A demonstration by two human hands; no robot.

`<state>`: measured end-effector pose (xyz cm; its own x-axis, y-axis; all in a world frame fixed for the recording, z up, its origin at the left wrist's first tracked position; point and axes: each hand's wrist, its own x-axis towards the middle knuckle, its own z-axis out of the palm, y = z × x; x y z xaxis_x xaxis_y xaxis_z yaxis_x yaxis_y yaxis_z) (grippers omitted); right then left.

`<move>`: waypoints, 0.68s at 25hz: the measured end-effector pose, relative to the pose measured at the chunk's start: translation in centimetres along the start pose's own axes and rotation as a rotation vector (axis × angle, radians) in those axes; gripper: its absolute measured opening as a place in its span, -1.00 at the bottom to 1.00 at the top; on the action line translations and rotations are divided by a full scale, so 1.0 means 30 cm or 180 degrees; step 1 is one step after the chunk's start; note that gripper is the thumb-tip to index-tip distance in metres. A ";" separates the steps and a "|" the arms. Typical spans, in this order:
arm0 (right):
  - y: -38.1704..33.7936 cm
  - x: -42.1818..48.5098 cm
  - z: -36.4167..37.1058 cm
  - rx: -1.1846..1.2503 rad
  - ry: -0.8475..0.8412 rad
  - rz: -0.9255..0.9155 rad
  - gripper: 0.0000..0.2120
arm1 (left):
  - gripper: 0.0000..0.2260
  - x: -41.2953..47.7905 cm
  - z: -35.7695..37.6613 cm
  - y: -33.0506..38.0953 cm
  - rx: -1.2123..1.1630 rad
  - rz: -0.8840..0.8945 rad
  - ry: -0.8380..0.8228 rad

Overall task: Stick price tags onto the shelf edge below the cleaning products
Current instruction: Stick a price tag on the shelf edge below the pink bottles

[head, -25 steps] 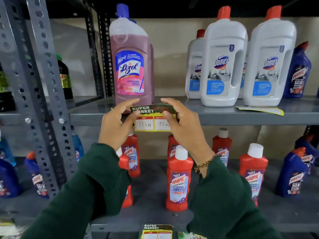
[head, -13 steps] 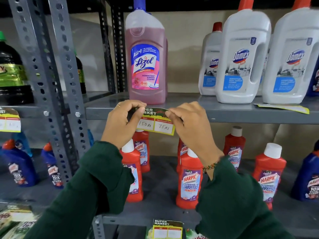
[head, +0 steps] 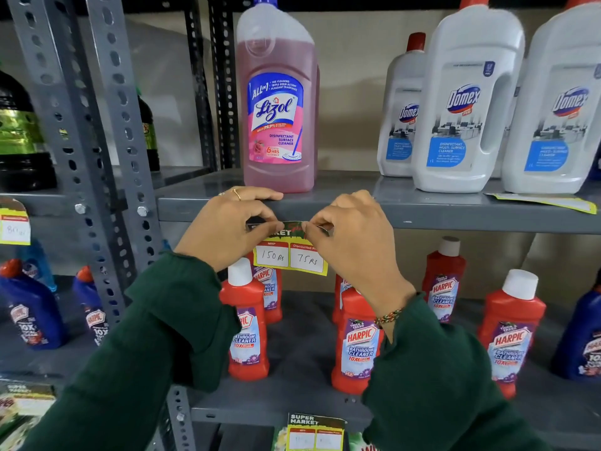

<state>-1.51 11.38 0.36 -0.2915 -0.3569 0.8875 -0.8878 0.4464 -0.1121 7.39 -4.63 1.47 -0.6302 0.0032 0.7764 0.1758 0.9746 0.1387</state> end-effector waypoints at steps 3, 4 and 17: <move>-0.013 0.004 0.006 -0.0131 0.0019 0.0031 -0.85 | -0.98 0.007 0.000 -0.003 0.0003 0.0020 0.0034; -0.016 0.005 0.008 -0.0138 0.0041 0.0047 -0.86 | -0.98 0.010 0.000 -0.003 -0.0006 -0.0001 0.0056; -0.023 0.038 0.021 0.0315 0.0213 0.0430 -0.84 | -0.96 0.043 0.045 -0.003 -0.0074 -0.0063 0.0684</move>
<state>-1.45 10.17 1.17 -0.3890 -0.2422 0.8888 -0.8739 0.4024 -0.2728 5.54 -4.40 1.62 -0.4585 -0.0660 0.8862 0.1840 0.9686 0.1673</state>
